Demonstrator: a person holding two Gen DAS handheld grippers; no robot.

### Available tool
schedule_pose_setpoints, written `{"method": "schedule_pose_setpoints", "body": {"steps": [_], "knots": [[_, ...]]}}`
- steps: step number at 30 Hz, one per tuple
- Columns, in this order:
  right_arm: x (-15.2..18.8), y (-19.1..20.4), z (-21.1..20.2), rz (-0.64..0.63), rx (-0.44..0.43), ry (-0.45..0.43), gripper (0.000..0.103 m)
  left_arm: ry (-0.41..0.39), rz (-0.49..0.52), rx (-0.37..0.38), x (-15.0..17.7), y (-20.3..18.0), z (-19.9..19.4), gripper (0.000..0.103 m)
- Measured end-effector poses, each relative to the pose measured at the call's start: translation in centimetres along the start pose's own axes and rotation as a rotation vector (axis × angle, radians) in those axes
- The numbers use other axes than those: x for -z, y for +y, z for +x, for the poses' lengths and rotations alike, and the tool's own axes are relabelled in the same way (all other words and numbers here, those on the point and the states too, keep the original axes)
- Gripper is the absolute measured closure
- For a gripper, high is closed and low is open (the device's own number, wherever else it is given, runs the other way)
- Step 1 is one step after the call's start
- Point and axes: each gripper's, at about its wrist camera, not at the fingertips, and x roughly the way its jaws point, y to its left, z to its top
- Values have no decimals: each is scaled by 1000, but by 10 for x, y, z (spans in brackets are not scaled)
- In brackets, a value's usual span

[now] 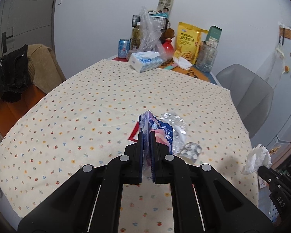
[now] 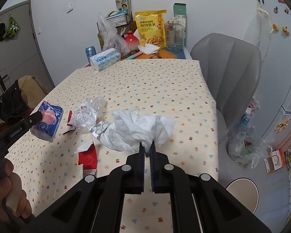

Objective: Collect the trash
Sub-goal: 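Carry the packet and tissue to the white bin and release both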

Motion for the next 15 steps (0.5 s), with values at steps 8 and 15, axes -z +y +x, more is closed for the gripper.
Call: {"method": "schedule_pose_setpoints", "body": {"steps": [8, 15], "knots": [[7, -35, -31, 32, 52, -39, 97, -3, 60, 56, 5, -49, -7, 96], [12, -73, -53, 94, 116, -69, 97, -5, 110, 111, 7, -88, -12, 96]]}}
